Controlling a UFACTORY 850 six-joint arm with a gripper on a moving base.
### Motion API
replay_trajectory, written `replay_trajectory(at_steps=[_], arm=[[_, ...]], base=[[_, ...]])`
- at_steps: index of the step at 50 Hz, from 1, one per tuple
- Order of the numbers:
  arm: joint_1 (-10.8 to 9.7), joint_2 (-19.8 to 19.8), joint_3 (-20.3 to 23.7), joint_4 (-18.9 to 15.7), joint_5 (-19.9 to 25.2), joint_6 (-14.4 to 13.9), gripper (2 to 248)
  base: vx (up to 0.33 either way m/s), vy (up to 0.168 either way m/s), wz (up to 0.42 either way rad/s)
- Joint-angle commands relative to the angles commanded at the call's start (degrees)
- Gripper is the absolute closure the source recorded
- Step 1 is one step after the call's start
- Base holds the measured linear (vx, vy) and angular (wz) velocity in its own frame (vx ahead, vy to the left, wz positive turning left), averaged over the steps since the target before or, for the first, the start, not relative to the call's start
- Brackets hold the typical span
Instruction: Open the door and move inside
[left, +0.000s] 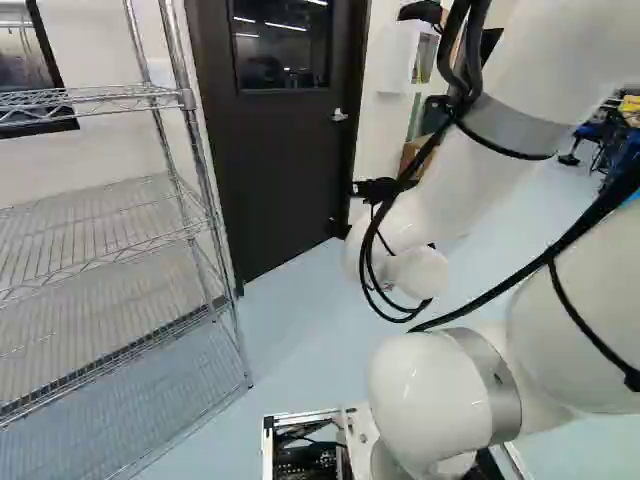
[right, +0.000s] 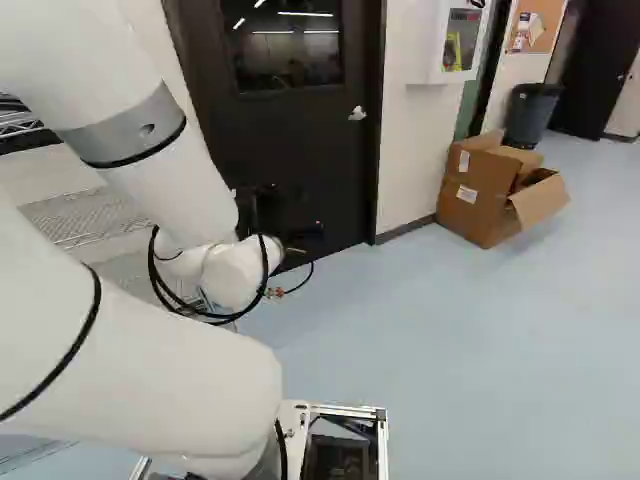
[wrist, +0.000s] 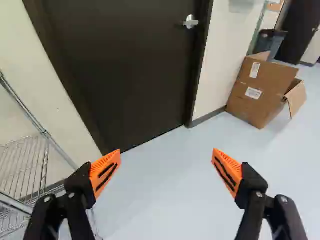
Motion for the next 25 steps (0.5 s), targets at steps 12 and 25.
replay_trajectory(at_steps=[12, 25], arm=[[0.0, 0.0, 0.0, 0.0, 0.0, 0.0, 3], [0.0, 0.0, 0.0, 0.0, 0.0, 0.0, 3]], base=[[0.055, -0.009, -0.014], [0.062, -0.001, -0.005]])
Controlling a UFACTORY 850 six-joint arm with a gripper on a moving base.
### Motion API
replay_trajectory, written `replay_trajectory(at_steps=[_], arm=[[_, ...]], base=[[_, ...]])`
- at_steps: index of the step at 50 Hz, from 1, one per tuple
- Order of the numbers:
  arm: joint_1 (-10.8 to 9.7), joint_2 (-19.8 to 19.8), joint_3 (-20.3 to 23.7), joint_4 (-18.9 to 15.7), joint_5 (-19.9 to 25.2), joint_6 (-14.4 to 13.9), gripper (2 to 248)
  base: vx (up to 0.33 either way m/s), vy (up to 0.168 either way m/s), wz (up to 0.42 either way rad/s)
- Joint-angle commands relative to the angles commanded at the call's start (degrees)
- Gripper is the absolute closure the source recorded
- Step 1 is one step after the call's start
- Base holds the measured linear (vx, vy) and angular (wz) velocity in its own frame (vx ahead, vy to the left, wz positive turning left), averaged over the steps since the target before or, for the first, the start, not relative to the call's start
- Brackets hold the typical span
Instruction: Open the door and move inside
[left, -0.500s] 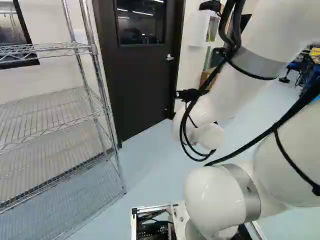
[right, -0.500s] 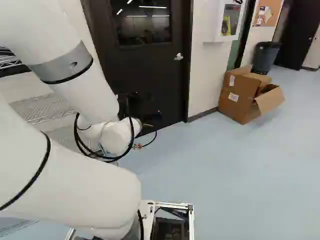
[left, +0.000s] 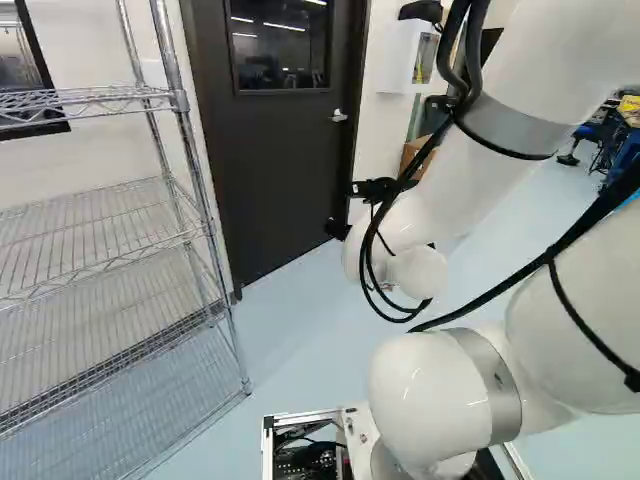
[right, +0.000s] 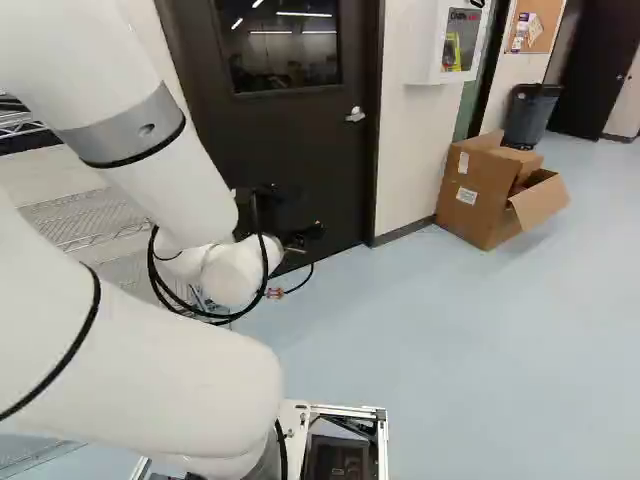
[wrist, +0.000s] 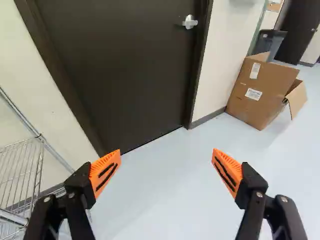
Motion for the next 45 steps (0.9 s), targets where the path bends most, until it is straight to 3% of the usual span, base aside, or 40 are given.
replay_trajectory(at_steps=[22, 45], arm=[[0.0, 0.0, 0.0, 0.0, 0.0, 0.0, 3], [0.0, 0.0, 0.0, 0.0, 0.0, 0.0, 3]], base=[[0.097, -0.017, 0.005], [0.19, -0.062, 0.004]])
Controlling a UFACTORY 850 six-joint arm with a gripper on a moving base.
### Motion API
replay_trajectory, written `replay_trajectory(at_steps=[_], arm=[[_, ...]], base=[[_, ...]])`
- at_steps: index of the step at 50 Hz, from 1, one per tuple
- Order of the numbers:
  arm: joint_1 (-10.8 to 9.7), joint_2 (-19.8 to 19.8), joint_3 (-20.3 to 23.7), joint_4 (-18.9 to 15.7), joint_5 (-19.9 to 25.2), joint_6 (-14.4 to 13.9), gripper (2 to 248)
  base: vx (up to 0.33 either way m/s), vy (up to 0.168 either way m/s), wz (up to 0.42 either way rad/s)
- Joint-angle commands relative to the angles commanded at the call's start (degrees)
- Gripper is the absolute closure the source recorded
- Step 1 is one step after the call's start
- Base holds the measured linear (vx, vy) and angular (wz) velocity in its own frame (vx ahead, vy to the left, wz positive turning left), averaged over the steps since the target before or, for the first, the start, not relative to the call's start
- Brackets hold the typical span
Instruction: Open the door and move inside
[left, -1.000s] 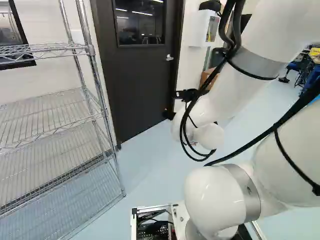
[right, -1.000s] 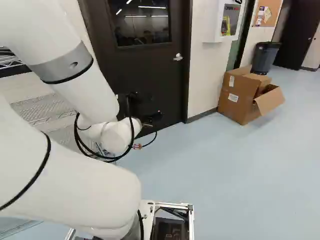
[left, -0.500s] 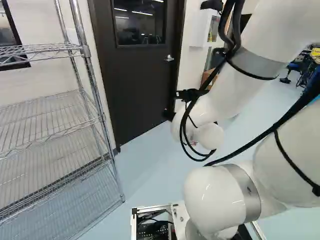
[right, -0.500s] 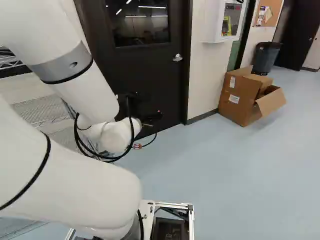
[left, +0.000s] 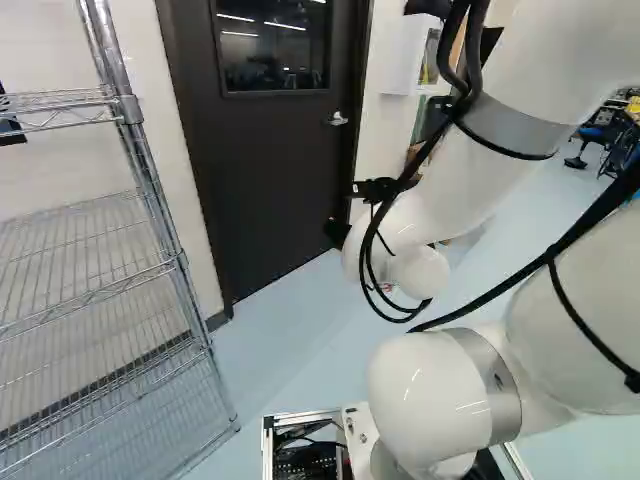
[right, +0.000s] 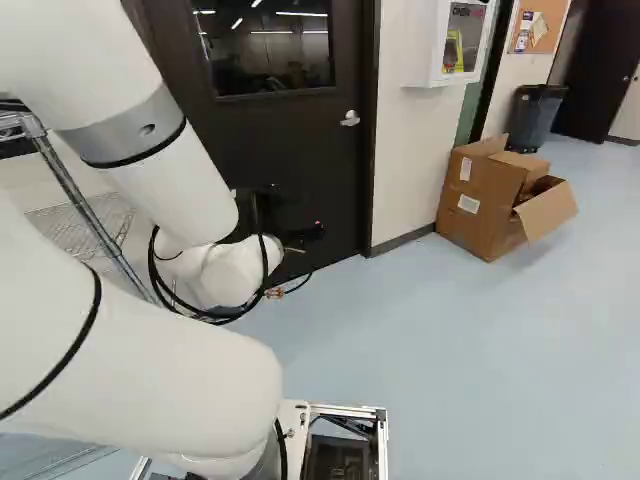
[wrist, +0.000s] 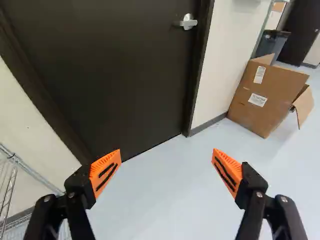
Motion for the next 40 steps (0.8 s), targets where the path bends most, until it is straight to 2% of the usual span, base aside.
replay_trajectory(at_steps=[40], arm=[[0.0, 0.0, 0.0, 0.0, 0.0, 0.0, 3]], base=[[0.208, -0.061, 0.004]])
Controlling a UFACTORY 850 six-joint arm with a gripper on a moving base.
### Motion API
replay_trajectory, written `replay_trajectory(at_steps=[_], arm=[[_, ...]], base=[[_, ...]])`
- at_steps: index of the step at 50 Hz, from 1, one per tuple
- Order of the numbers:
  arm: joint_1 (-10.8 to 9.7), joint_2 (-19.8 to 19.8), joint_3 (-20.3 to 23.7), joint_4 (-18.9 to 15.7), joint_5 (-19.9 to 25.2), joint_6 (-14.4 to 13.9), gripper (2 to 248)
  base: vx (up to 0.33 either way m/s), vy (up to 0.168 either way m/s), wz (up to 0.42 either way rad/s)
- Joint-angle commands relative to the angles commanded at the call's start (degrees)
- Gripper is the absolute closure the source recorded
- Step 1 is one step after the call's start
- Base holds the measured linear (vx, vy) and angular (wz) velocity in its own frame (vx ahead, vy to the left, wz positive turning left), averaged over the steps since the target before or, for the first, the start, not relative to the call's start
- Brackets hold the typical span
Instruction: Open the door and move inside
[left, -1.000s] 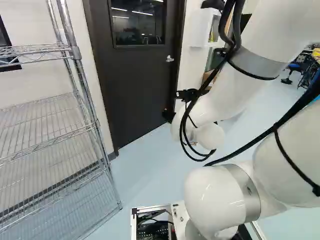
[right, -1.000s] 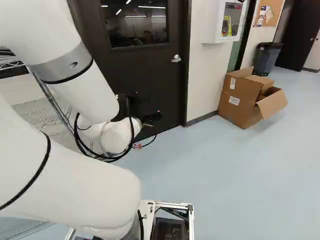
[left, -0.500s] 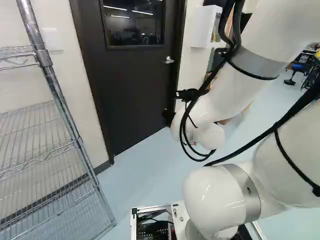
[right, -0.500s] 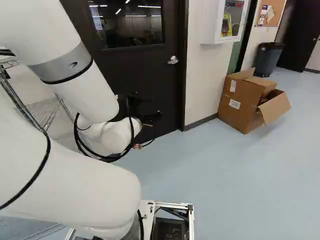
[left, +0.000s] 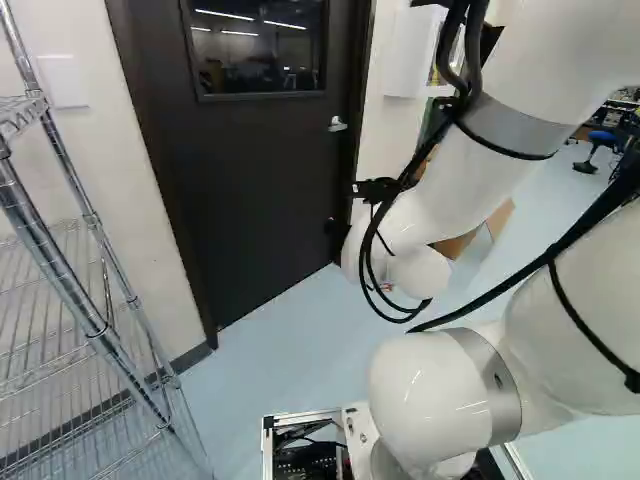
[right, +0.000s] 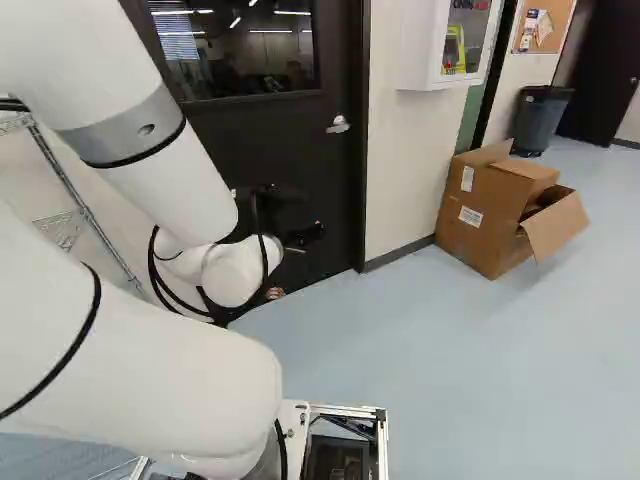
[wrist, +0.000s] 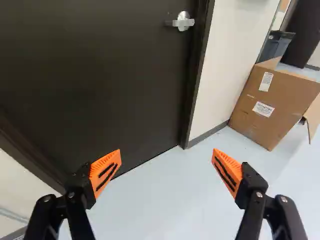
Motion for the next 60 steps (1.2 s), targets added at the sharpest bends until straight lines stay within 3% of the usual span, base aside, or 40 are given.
replay_trajectory(at_steps=[60], arm=[[0.0, 0.0, 0.0, 0.0, 0.0, 0.0, 3]], base=[[0.211, -0.003, -0.004]])
